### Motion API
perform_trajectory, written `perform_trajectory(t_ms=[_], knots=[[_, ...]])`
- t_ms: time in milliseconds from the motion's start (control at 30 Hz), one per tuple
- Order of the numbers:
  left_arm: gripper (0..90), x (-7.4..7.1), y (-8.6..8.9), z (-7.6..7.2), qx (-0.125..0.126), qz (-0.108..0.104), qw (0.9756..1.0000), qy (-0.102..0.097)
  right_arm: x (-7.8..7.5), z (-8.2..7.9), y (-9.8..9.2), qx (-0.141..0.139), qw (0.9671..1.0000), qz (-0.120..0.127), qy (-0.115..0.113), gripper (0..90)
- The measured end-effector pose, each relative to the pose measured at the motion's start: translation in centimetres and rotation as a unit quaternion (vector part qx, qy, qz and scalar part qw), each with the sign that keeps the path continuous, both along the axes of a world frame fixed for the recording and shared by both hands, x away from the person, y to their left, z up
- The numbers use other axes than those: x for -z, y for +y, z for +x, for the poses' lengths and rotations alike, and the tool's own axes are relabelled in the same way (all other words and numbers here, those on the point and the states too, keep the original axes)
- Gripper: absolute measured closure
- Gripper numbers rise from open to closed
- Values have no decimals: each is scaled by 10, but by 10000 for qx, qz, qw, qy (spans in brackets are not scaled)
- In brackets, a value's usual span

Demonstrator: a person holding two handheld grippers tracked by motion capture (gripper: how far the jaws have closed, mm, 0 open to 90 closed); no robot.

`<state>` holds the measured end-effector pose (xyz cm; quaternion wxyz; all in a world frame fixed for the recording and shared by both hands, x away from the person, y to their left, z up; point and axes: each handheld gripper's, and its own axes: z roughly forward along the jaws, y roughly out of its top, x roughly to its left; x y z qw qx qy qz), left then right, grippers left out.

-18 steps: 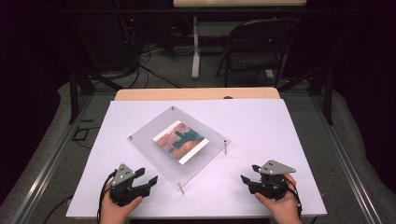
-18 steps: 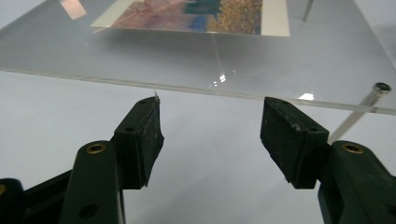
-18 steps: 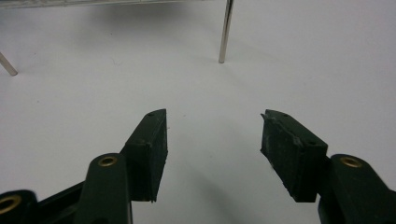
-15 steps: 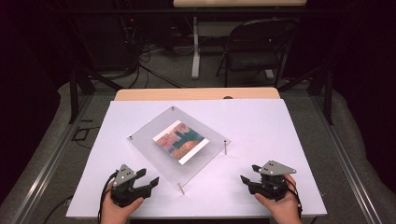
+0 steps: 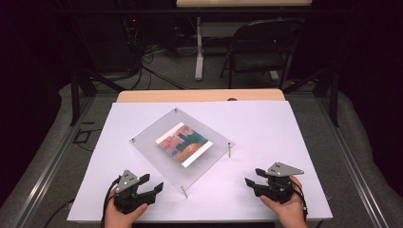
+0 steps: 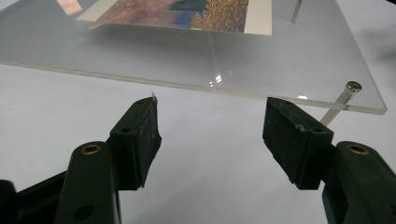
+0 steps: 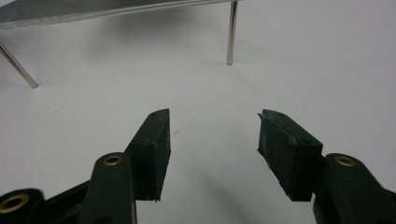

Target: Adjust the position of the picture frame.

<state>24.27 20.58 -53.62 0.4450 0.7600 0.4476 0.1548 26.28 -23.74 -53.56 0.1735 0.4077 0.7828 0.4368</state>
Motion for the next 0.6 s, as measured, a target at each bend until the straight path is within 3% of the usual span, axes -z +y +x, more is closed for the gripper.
perform_trajectory(t_ms=[233,600], knots=[[385,1,-4,-3,102,123,9999,61,-1,2,-1,1,10000,90,-9,439],[442,0,-6,-11,178,57,9998,48,-2,9,2,-96,9999,132,22,465]])
